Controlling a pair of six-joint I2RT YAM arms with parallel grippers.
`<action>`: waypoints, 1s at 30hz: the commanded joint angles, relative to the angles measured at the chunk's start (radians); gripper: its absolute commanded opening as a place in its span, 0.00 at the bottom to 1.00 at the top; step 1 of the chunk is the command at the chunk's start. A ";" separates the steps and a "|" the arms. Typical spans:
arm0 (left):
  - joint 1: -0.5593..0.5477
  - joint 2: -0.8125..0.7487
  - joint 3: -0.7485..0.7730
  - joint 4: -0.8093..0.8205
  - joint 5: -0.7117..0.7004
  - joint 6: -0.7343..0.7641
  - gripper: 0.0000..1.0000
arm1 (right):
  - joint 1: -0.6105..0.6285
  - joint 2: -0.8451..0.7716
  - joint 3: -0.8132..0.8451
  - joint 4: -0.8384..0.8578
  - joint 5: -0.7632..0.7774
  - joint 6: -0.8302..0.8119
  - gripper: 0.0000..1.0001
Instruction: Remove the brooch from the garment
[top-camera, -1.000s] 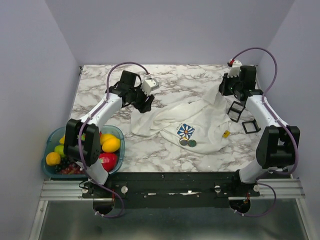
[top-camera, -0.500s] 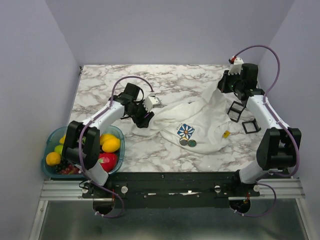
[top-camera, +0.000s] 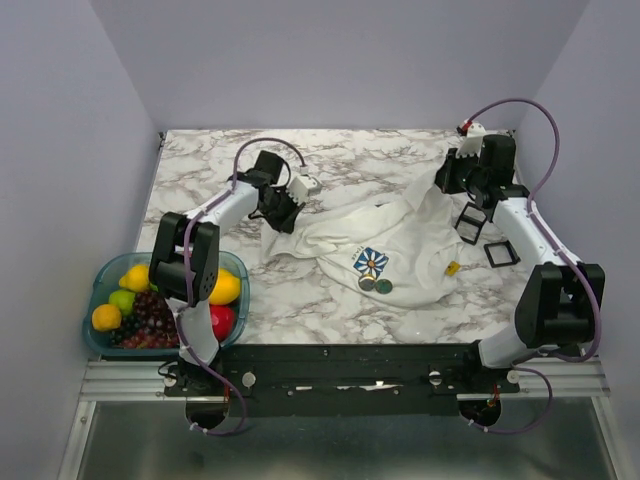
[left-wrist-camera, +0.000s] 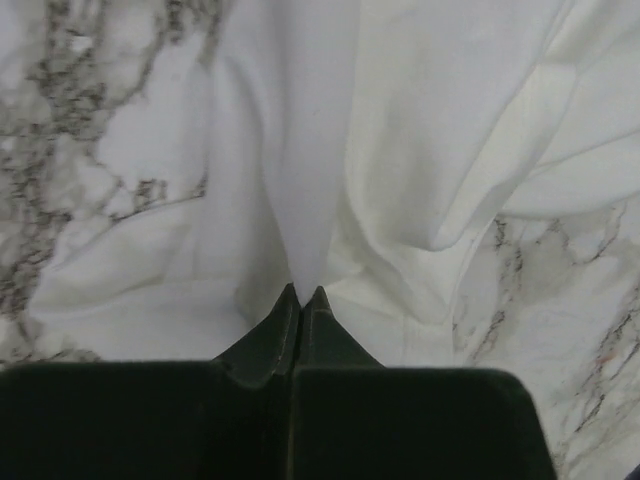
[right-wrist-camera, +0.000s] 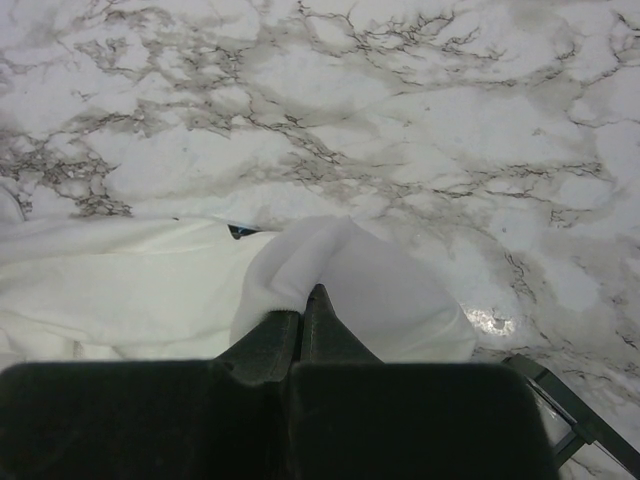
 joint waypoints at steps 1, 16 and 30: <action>0.091 -0.012 0.121 -0.049 -0.020 0.082 0.00 | -0.004 -0.031 -0.021 0.019 0.003 0.009 0.01; 0.066 -0.150 0.052 0.022 0.031 -0.133 0.50 | -0.004 -0.019 -0.026 0.014 -0.009 0.026 0.01; 0.070 0.027 0.163 -0.055 -0.100 -0.254 0.53 | -0.004 -0.028 -0.032 0.008 -0.009 0.021 0.01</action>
